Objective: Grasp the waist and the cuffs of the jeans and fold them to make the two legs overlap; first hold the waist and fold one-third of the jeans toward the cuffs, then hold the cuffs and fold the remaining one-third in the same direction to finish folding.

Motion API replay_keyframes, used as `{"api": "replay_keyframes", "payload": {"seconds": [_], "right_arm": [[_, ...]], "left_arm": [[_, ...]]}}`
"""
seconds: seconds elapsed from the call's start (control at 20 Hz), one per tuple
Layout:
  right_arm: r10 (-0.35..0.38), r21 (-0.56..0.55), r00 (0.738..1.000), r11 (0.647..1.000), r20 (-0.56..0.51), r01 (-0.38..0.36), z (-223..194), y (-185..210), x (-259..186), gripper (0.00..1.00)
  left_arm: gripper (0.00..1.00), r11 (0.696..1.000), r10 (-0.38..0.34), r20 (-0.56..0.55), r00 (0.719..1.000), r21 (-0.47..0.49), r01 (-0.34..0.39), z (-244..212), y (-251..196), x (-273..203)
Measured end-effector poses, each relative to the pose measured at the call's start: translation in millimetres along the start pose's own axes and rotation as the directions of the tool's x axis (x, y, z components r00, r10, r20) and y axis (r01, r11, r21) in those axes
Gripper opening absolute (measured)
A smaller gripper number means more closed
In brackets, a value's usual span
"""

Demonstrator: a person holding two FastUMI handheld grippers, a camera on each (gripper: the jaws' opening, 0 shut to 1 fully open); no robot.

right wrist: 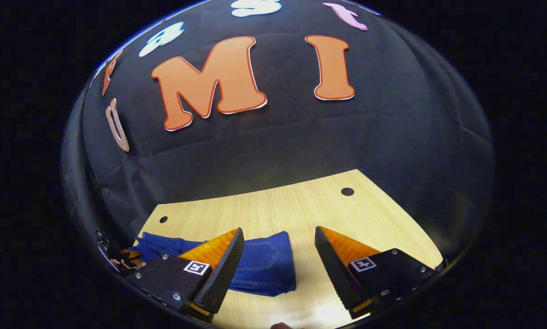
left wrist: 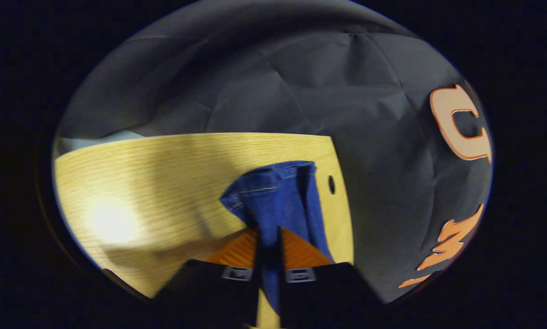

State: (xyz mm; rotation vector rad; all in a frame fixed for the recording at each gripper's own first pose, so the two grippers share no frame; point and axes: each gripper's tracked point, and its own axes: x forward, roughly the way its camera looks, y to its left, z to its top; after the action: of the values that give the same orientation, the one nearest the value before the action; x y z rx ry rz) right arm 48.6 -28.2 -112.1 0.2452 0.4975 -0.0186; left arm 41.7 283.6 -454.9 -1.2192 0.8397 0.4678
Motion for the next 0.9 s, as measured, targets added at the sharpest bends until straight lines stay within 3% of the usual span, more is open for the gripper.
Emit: {"api": "replay_keyframes", "payload": {"seconds": [0.1, 0.45, 0.6, 0.65, 0.7, 0.9], "right_arm": [[-0.010, 0.008, 1.000, 1.000, 0.011, 0.010, 3, -7, -2, 0.96], [-0.011, 0.034, 0.998, 0.999, 0.060, 0.009, 20, -21, -6, 0.96], [0.007, 0.048, 0.997, 0.999, 0.072, -0.010, 25, -22, -7, 0.95], [0.016, 0.052, 0.997, 0.998, 0.079, -0.021, 26, -23, -7, 1.00], [0.021, 0.054, 0.996, 0.998, 0.084, -0.025, 28, -24, -6, 0.96], [0.027, 0.055, 0.994, 0.998, 0.106, -0.033, 32, -34, -9, 0.96]], "left_arm": [[0.04, 0.997, 0.015, 0.022, 1.000, 0.078, -0.016, -2, -1, 7], [0.03, 0.961, -0.158, 0.107, 0.982, 0.243, 0.128, 8, -67, -56], [0.03, 0.918, -0.247, 0.106, 0.963, 0.342, 0.198, 4, -101, -91], [0.03, 0.900, -0.273, 0.099, 0.957, 0.376, 0.218, -3, -117, -99], [0.03, 0.881, -0.301, 0.085, 0.950, 0.405, 0.243, -10, -132, -108], [0.03, 0.785, -0.400, 0.027, 0.916, 0.526, 0.327, -55, -198, -141]]}}
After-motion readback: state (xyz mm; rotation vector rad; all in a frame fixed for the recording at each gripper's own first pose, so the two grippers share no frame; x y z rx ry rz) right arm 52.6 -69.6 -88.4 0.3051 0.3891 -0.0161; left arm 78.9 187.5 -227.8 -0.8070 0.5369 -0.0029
